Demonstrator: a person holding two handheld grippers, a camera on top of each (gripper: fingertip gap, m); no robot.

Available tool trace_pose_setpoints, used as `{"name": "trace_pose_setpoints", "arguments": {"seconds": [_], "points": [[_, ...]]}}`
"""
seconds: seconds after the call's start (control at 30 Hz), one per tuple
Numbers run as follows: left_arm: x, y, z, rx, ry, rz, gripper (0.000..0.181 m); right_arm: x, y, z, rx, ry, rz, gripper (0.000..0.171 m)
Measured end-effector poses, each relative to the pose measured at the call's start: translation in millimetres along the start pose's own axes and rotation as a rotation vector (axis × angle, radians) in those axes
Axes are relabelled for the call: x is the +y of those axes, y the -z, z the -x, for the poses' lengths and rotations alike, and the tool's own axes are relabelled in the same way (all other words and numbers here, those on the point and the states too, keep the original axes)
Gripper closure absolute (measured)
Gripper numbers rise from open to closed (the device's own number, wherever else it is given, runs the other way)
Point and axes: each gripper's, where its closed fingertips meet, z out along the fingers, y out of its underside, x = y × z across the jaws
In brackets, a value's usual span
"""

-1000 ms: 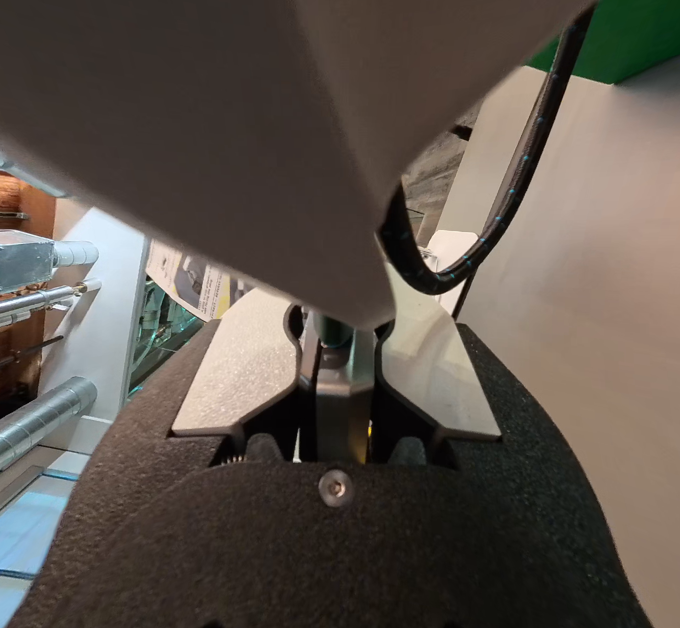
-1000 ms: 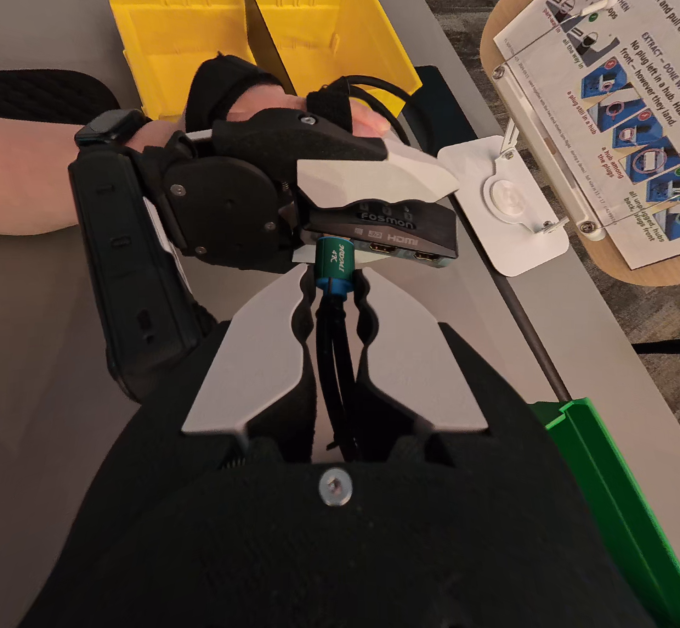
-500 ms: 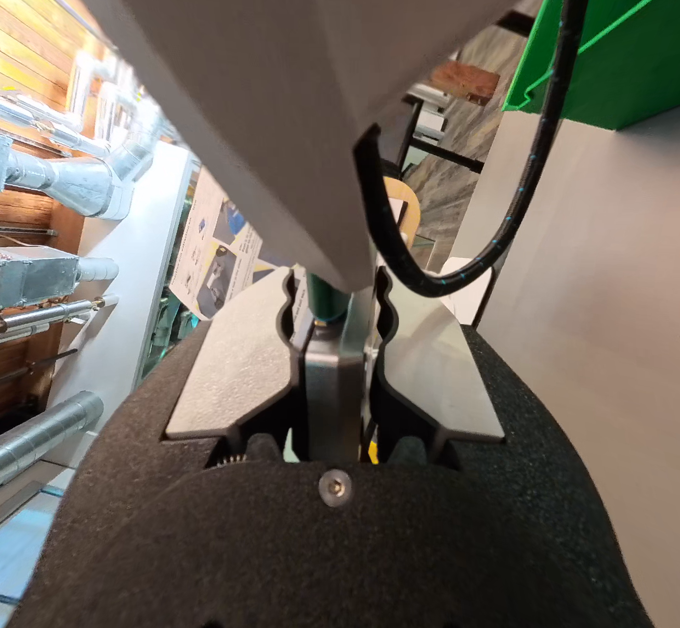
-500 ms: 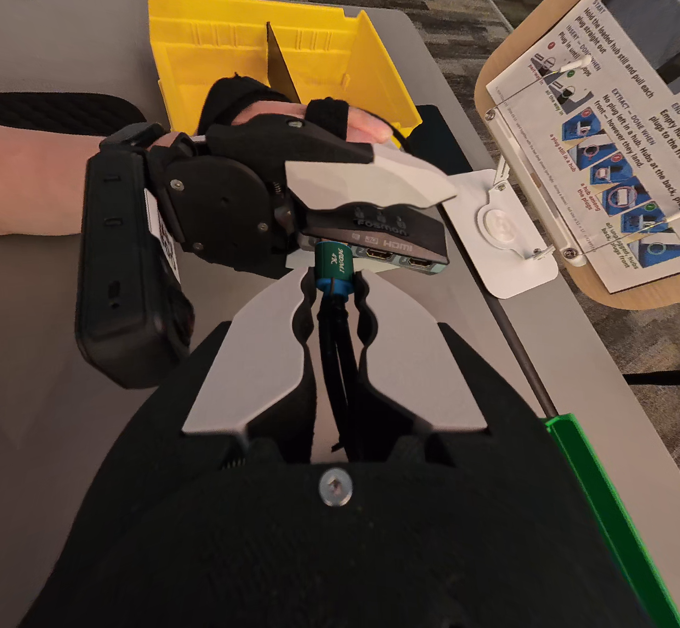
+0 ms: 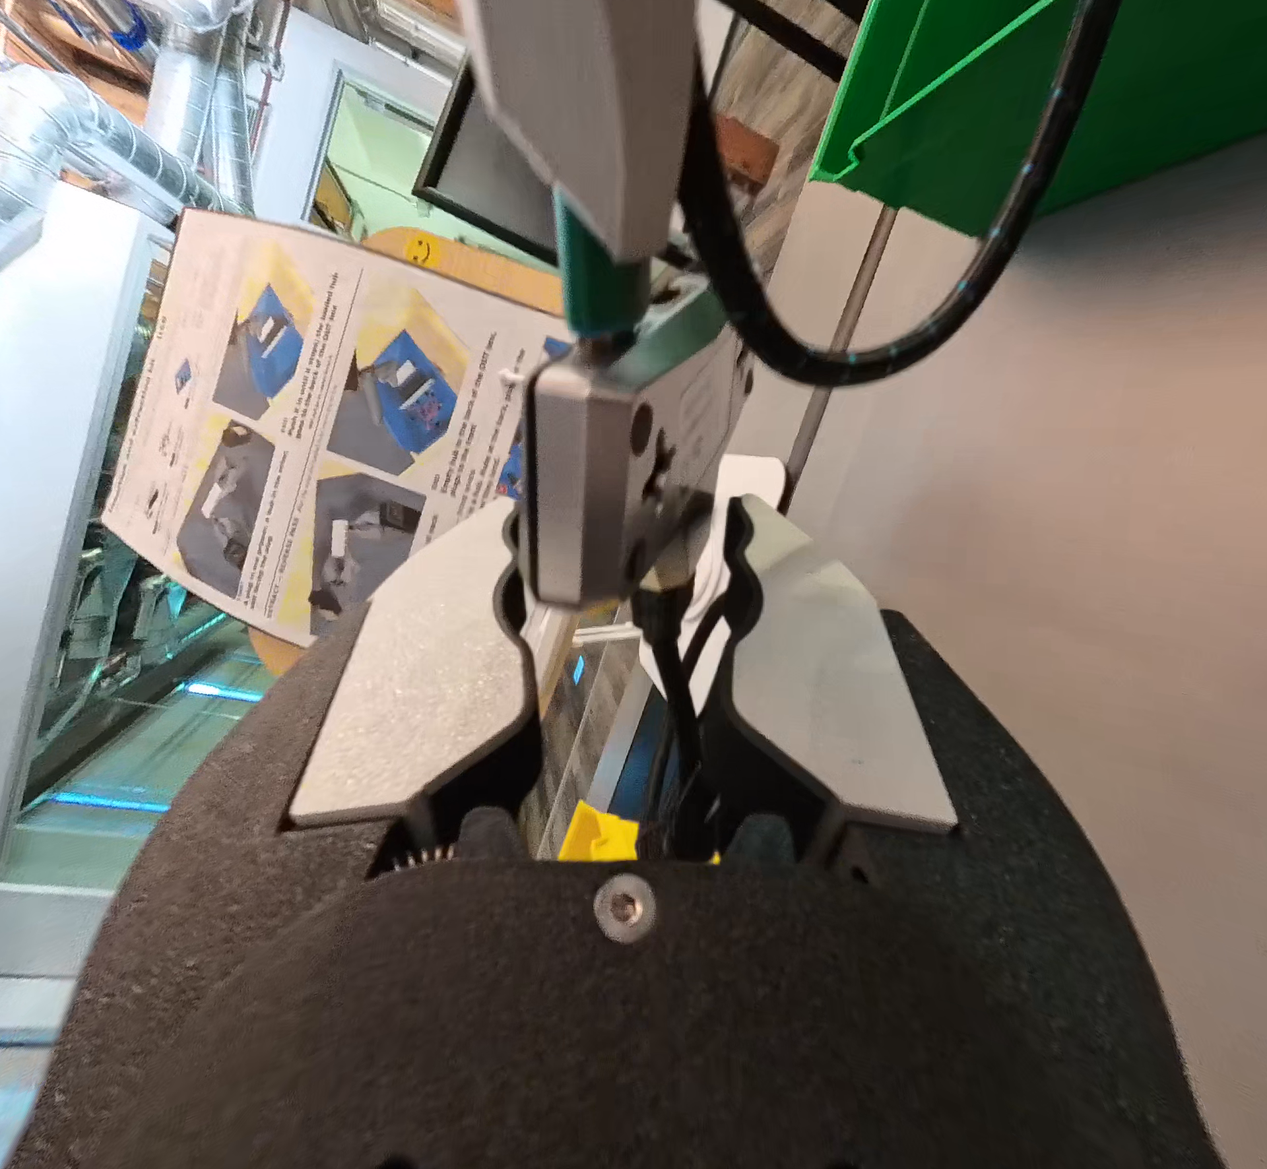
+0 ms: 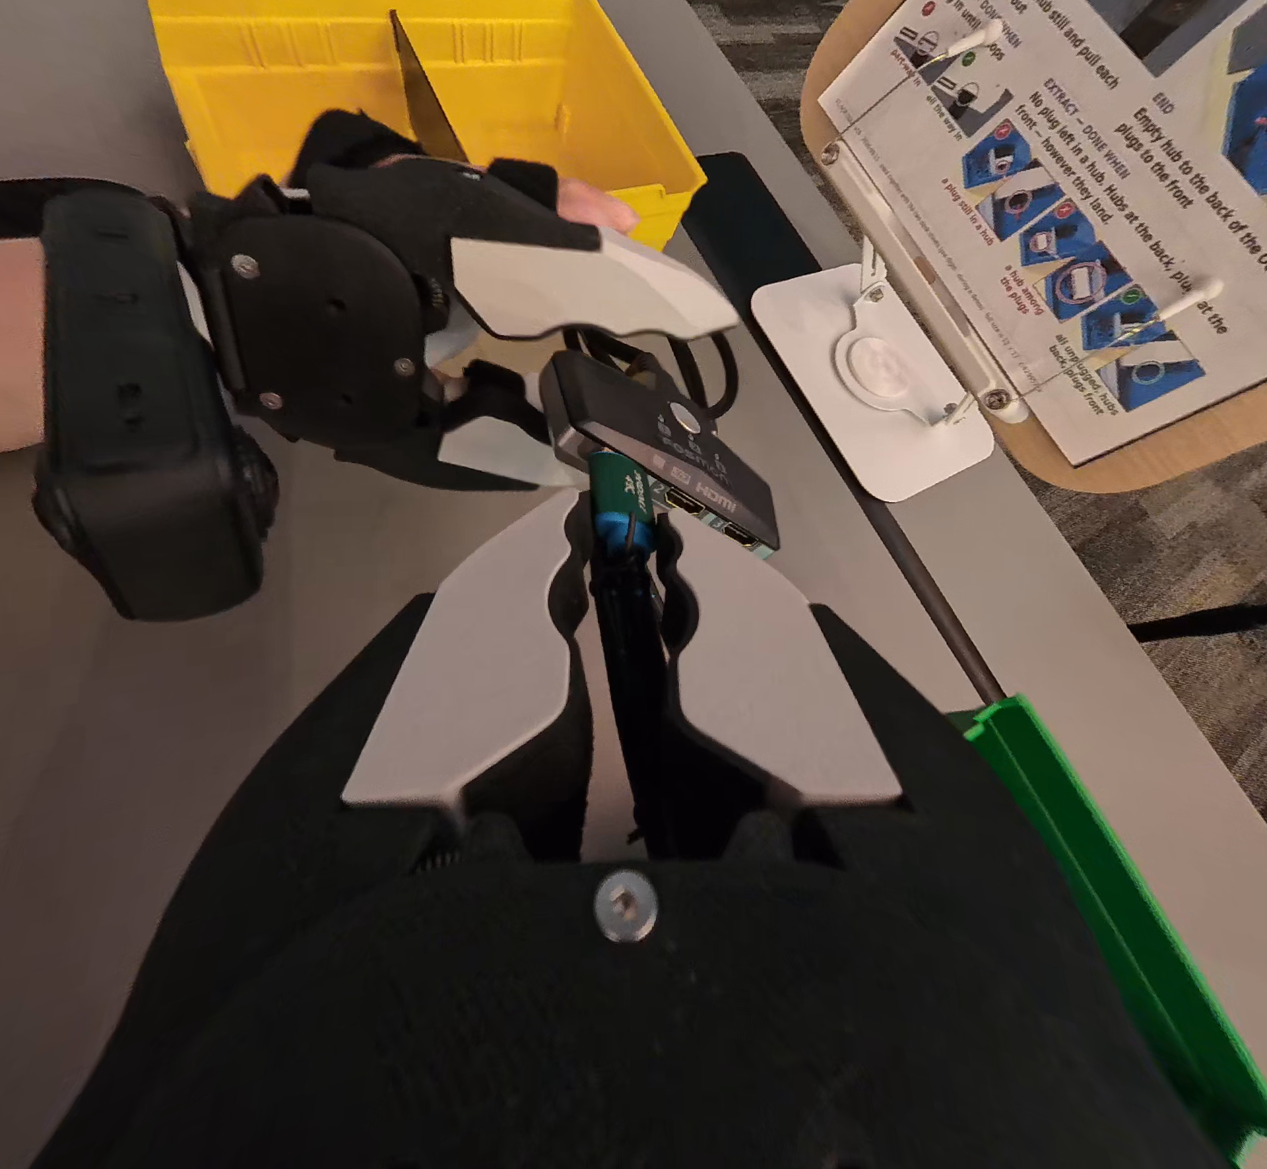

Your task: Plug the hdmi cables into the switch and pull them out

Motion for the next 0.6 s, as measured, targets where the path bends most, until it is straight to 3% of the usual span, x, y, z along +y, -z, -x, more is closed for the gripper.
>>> {"name": "trace_pose_setpoints", "arguments": {"seconds": [0.2, 0.27, 0.3, 0.6], "points": [[-12, 4, 0, -0.069, -0.088, -0.074, 0.130, 1, -1, 9, -0.016, 0.131, 0.017, 0.154], [-14, 6, -6, -0.032, -0.078, -0.088, 0.154, 5, -1, 10, 0.002, 0.199, 0.032, 0.152], [-14, 6, -6, -0.025, -0.056, -0.087, 0.157, 4, -1, 9, 0.014, 0.222, 0.031, 0.152], [-5, 7, 9, -0.094, -0.095, -0.041, 0.158, -1, 1, 7, -0.020, 0.162, -0.042, 0.152]]}}
